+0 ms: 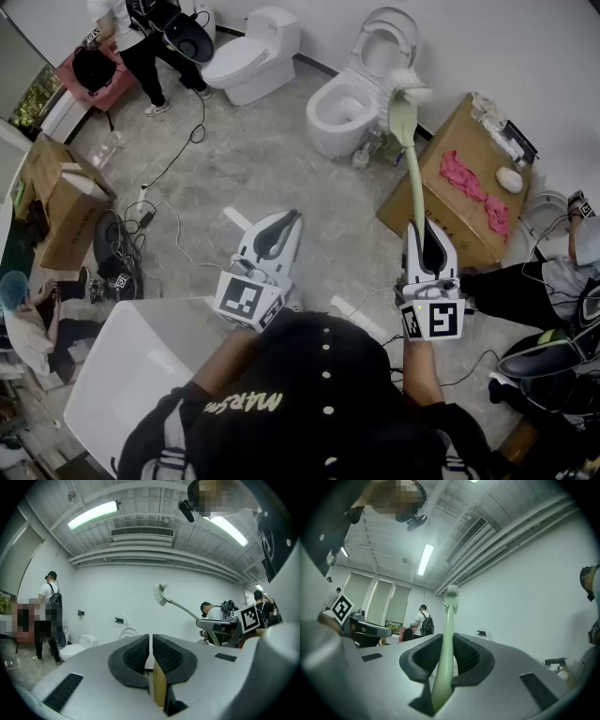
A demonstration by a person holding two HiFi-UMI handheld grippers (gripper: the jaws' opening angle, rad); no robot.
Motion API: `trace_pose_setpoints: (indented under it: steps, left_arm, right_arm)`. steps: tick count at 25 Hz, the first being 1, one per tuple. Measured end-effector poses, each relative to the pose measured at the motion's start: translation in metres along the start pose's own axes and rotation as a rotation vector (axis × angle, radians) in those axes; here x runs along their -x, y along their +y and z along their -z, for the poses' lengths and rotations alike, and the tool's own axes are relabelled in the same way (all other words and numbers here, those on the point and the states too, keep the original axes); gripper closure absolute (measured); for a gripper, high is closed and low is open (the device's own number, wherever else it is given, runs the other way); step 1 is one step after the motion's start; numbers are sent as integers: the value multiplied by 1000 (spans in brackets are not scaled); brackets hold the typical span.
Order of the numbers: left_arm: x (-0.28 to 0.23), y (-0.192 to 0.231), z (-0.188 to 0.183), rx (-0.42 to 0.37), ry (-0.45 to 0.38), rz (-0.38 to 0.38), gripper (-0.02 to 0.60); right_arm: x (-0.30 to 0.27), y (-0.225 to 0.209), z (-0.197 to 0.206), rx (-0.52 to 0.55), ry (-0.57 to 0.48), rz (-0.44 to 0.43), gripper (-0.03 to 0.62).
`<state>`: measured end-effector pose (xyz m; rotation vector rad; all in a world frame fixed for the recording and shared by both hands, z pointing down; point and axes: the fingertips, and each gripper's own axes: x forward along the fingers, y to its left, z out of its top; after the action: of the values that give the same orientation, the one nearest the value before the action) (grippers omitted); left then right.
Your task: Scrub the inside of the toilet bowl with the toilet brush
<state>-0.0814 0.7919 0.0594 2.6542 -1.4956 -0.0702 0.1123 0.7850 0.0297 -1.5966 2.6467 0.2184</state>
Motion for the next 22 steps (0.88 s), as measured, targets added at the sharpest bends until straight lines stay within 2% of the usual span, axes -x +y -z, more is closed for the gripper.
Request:
trace_pose_setpoints:
  steps: [10, 22]
  left_arm:
    - [0, 9, 3, 8, 2, 1, 537]
    - [2, 43, 1, 5, 14, 52, 537]
  right_arm:
    - [-11, 9, 3, 2, 5, -9, 508]
    - [-38, 35, 12, -40, 8, 21, 508]
